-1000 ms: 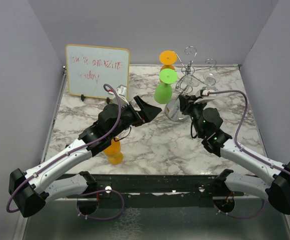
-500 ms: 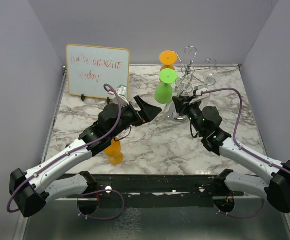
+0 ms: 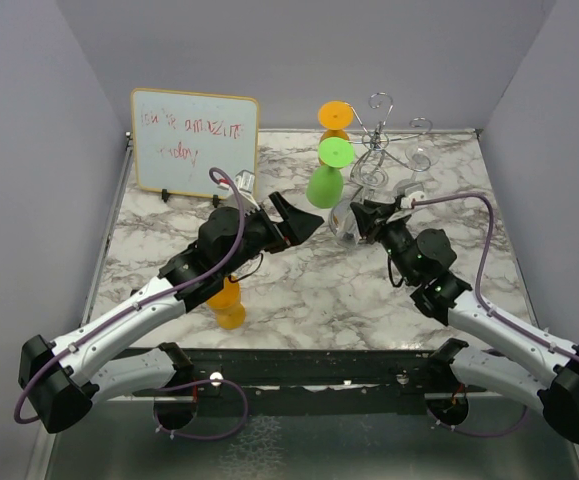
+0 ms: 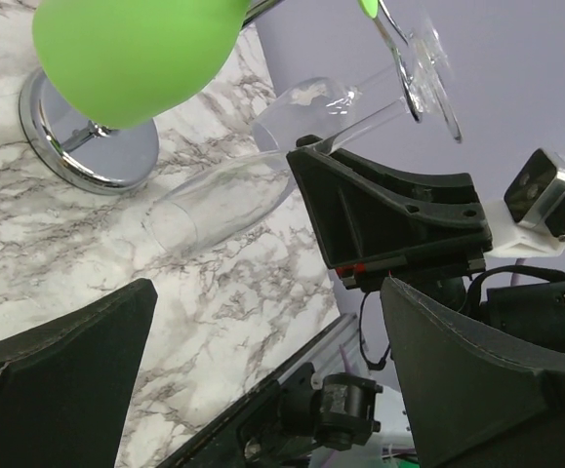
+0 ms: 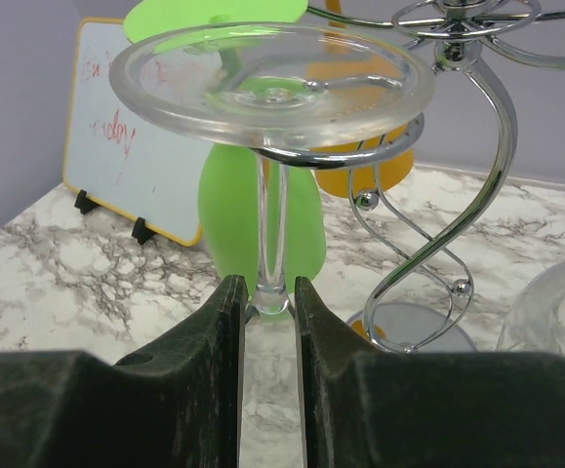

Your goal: Place the wine glass upside down on the wine glass rack

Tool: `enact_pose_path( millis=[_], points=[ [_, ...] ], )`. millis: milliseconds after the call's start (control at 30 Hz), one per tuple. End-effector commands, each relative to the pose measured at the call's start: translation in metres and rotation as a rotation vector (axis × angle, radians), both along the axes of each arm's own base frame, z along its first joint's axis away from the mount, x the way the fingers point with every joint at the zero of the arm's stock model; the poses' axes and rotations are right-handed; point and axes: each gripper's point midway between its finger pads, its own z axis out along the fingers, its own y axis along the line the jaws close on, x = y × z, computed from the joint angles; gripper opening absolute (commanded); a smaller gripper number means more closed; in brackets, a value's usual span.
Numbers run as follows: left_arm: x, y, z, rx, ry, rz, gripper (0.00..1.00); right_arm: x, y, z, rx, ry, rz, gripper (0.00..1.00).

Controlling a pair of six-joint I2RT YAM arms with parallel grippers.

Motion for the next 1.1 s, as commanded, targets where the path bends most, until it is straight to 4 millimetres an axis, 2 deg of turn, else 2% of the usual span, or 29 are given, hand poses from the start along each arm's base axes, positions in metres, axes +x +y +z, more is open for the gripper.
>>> enact_pose_path(
  millis=[0, 33, 200, 533, 767, 967, 1067],
  points=[
    [0.003, 0.002, 0.006, 0.086, -0.081, -0.018, 0.98, -0.004, -0.011, 0.017, 0.037, -0.07, -0.032, 0.01],
    [0.006, 0.004, 0.012, 0.115, -0.107, -0.009, 0.98, -0.003, -0.012, 0.017, 0.038, -0.071, -0.041, 0.01],
    [0.016, 0.016, 0.013, 0.286, -0.172, 0.013, 0.98, 0.0, -0.022, 0.014, 0.063, -0.057, -0.098, 0.01],
    [0.018, 0.036, -0.01, 0.508, -0.156, 0.013, 0.98, 0.01, -0.033, -0.001, 0.097, 0.032, -0.196, 0.02],
    [0.021, 0.056, -0.021, 0.591, -0.138, 0.082, 0.99, 0.01, -0.035, -0.006, 0.106, 0.057, -0.208, 0.34],
    [0.031, 0.07, -0.014, 0.627, -0.139, 0.171, 0.99, -0.004, -0.035, -0.001, 0.097, 0.065, -0.154, 0.42],
    [0.042, 0.078, -0.013, 0.67, -0.146, 0.238, 0.99, -0.013, -0.038, 0.0, 0.095, 0.075, -0.136, 0.45]
  ],
)
